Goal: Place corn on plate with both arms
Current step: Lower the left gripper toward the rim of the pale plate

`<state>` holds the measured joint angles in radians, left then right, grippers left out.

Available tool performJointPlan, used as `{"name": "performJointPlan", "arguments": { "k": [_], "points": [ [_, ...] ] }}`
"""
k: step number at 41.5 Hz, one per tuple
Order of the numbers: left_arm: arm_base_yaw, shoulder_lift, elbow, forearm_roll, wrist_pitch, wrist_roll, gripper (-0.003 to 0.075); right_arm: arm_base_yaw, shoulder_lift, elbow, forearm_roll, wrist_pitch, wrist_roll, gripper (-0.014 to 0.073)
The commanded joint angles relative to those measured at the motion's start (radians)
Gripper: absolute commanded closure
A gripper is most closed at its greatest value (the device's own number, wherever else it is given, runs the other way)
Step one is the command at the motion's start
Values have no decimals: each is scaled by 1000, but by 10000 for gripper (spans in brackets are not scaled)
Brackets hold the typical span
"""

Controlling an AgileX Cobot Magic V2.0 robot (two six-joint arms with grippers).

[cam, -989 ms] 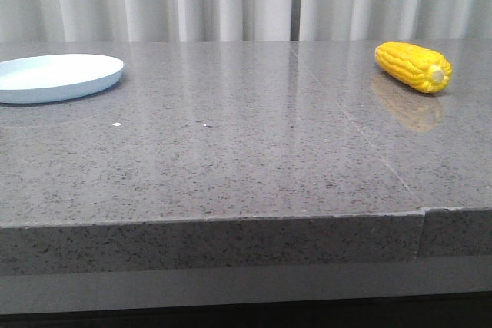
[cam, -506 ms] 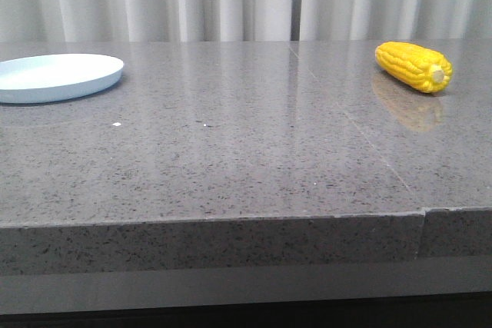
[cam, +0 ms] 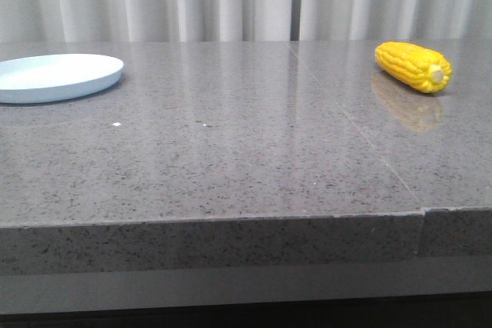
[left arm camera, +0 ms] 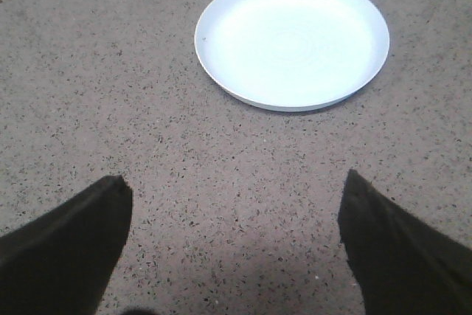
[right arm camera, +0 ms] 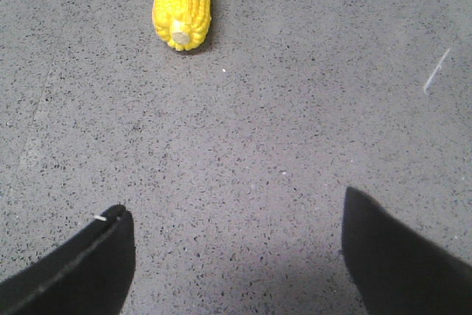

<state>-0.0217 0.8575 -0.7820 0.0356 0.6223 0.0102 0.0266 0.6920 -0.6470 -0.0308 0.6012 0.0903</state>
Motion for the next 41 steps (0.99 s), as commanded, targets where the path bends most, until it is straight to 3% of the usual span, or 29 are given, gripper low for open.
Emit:
{"name": "performJointPlan", "arguments": {
  "k": [1, 14, 18, 21, 25, 41],
  "points": [
    [-4, 76, -86, 22, -29, -10, 155, -2, 4, -31, -11, -66, -8, -10],
    [45, 377, -292, 21, 66, -3, 155, -2, 4, -31, -11, -66, -8, -10],
    [109, 468, -367, -110, 88, 117, 155, -2, 4, -31, -11, -66, -8, -10],
    [168, 546, -429, -300, 105, 251, 155, -2, 4, -31, -11, -66, -8, -10],
    [207, 634, -492, -432, 102, 314, 156, -2, 4, -31, -11, -66, -8, -10],
    [187, 879, -645, -494, 55, 328, 155, -2, 4, -31, -11, -66, -8, -10]
  ]
}}
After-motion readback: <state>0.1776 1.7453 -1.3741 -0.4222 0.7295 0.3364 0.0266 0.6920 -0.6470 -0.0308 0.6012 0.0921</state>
